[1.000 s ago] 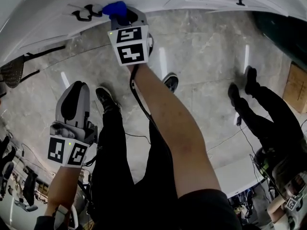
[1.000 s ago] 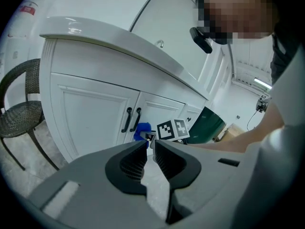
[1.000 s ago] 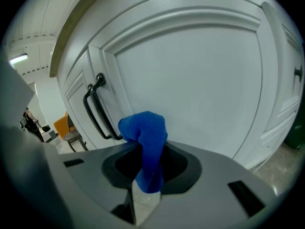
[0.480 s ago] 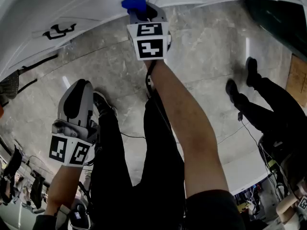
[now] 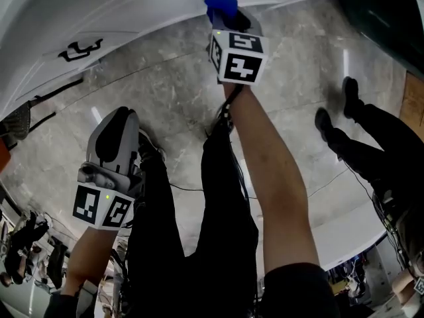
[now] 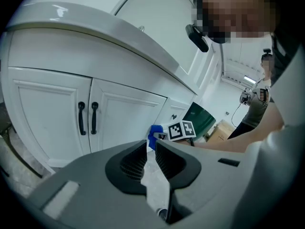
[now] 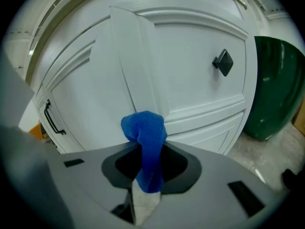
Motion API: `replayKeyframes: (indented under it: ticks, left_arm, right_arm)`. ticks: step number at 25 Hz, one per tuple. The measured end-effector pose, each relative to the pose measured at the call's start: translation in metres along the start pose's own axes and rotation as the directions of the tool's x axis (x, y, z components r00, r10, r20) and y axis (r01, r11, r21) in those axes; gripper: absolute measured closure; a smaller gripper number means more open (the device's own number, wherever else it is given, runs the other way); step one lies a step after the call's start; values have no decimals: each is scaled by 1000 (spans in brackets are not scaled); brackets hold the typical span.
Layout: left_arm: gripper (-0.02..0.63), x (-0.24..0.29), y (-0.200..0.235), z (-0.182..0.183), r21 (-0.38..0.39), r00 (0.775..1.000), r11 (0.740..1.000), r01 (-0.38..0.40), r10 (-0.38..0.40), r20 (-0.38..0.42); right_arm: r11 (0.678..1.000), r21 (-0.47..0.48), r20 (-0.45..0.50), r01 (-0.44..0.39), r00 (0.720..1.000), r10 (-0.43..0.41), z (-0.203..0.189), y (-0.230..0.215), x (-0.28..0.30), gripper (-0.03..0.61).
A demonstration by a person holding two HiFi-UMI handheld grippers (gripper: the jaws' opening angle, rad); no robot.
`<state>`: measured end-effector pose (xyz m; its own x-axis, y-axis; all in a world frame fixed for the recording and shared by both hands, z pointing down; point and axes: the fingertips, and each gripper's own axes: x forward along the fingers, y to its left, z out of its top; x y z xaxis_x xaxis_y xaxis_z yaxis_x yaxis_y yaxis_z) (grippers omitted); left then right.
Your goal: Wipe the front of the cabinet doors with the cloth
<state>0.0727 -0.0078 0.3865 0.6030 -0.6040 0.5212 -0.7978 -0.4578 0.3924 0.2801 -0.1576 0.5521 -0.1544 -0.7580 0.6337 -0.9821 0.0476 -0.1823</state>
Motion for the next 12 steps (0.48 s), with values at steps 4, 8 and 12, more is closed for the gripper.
replayKeyframes:
  ticks: [4, 8, 12]
  left_arm:
    - [557, -12, 11, -1, -7, 1000, 1000, -11, 11, 13]
    - [557, -36, 38, -9, -27, 999, 999, -43, 43, 17]
    - [557, -61, 69, -17, -38, 997, 996, -75, 76, 27]
  right_arm:
    - [1000, -16, -8, -24, 1000, 24, -8, 24, -4, 492]
    - [994, -37, -36, -106, 994, 105, -35, 93, 4, 492]
    - [975, -70, -65, -212, 976, 207, -65, 178, 16, 492]
